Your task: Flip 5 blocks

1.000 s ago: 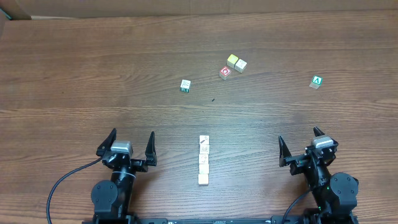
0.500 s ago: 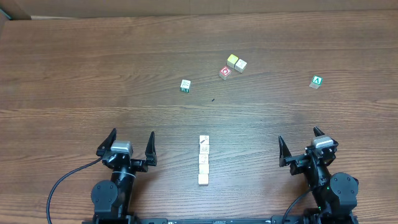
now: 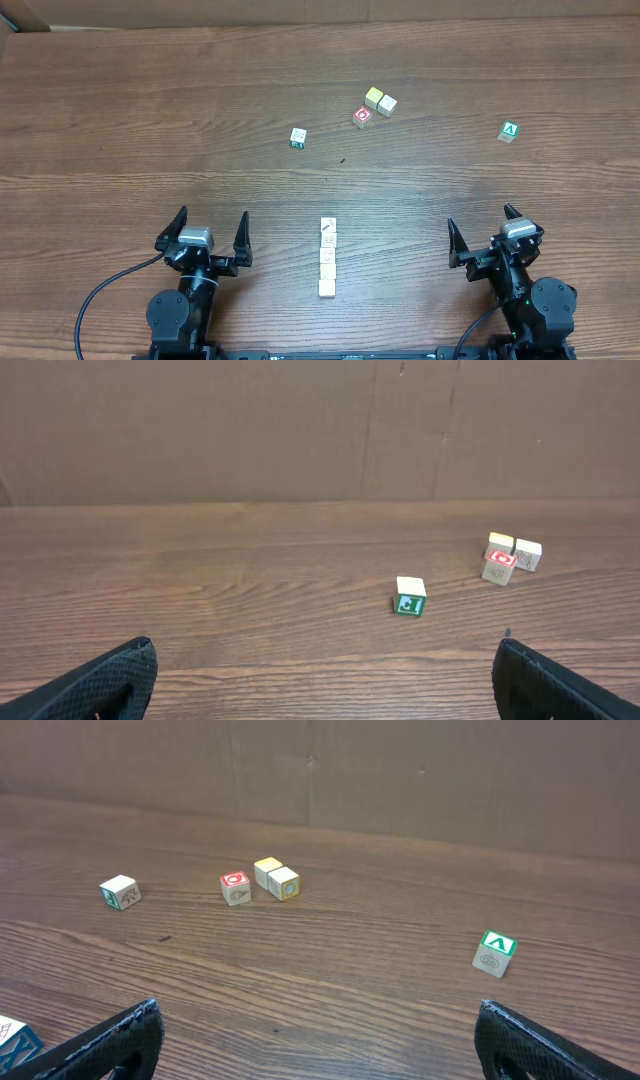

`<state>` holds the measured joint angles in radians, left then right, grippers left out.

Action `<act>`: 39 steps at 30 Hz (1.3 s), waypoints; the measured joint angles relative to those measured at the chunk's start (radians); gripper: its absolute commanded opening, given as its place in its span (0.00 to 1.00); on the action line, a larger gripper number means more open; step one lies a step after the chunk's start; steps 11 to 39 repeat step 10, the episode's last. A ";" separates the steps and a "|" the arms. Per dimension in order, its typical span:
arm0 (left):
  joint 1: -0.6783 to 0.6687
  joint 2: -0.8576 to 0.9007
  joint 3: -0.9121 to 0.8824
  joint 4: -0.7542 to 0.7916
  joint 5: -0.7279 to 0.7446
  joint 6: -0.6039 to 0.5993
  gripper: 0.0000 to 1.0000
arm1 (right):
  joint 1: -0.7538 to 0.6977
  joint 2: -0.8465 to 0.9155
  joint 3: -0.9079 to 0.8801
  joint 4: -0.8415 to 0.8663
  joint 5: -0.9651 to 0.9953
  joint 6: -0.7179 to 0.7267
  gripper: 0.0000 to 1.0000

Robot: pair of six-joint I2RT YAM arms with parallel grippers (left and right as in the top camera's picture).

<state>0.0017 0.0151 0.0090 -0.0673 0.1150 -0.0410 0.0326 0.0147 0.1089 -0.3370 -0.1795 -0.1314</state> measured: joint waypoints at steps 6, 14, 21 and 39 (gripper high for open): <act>0.000 0.000 0.000 0.000 0.000 0.000 1.00 | 0.000 0.000 0.000 0.000 0.000 0.000 1.00; 0.000 0.000 0.000 0.000 0.000 0.000 1.00 | 0.000 0.000 0.000 0.000 0.000 0.000 1.00; 0.000 0.000 0.000 0.000 0.000 0.000 1.00 | 0.000 0.000 0.000 0.000 0.000 0.000 1.00; 0.000 0.000 0.000 0.000 0.000 0.000 1.00 | 0.000 0.000 0.000 0.000 0.000 0.000 1.00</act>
